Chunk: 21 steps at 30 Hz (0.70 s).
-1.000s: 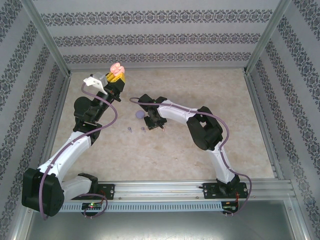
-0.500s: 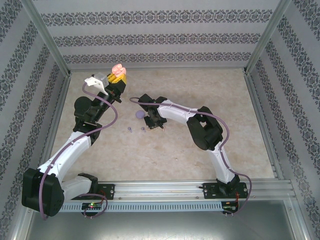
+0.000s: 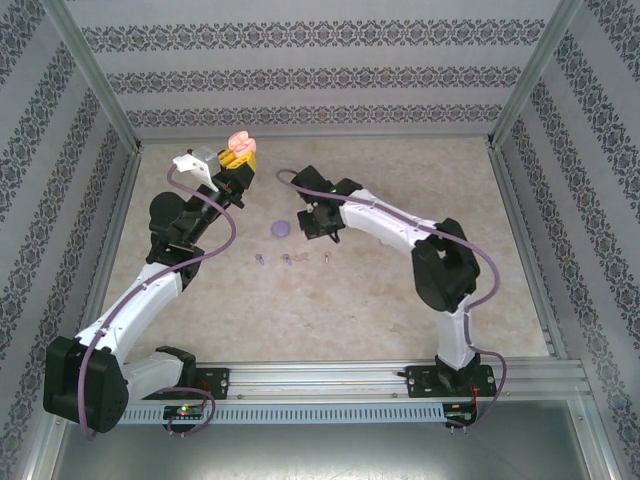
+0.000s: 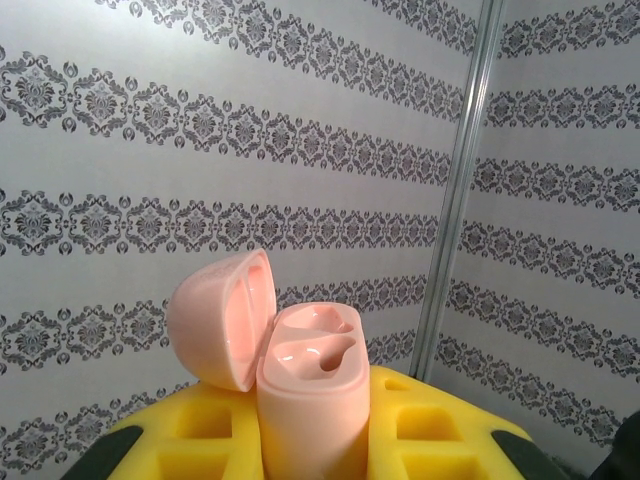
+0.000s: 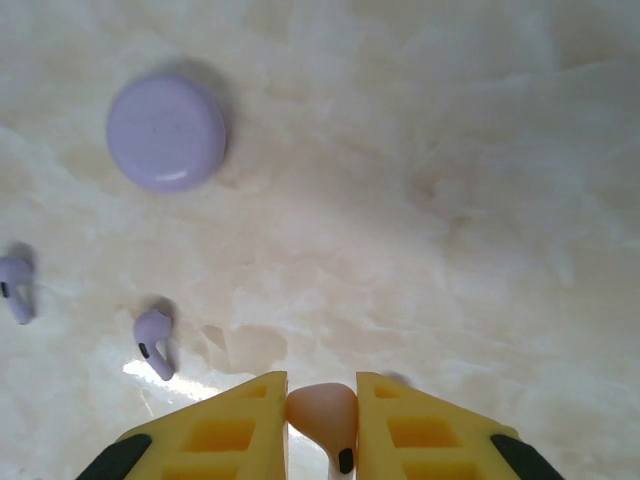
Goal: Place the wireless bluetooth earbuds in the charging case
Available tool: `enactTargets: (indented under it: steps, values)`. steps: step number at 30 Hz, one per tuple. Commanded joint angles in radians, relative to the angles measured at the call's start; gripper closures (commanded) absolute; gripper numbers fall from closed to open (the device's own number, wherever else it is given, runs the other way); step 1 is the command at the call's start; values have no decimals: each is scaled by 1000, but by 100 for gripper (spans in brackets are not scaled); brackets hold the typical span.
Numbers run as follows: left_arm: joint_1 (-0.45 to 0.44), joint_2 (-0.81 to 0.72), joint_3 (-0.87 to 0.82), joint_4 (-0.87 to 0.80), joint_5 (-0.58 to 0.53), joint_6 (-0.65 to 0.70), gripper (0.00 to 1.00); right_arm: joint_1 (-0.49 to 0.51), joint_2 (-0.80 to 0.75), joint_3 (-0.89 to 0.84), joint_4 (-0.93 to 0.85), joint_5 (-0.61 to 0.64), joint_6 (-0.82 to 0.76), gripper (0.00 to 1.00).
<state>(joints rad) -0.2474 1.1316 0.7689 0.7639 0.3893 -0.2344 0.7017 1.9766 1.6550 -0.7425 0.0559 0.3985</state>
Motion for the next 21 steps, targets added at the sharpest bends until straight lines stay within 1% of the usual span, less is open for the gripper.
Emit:
enactTargets:
  steps: [1, 4, 11, 13, 18, 21]
  values:
    - [-3, -34, 36, -3, 29, 24, 100, -26, -111, -27, 18, 26, 17, 80]
    - [-3, -33, 35, -8, 44, 33, 100, -42, -187, -34, 19, 44, 6, 80]
    - [-6, -10, 14, 11, 154, 87, 100, -75, -370, -11, 25, 84, -44, 80]
    - [-13, 0, 3, 23, 172, 111, 100, -79, -407, 4, 25, 93, -58, 80]
    - [-70, 26, -17, 0, 194, 251, 100, -83, -497, 26, 59, 106, -97, 80]
    - [-125, 49, -25, -30, 164, 358, 100, -81, -535, 26, 85, 94, -109, 80]
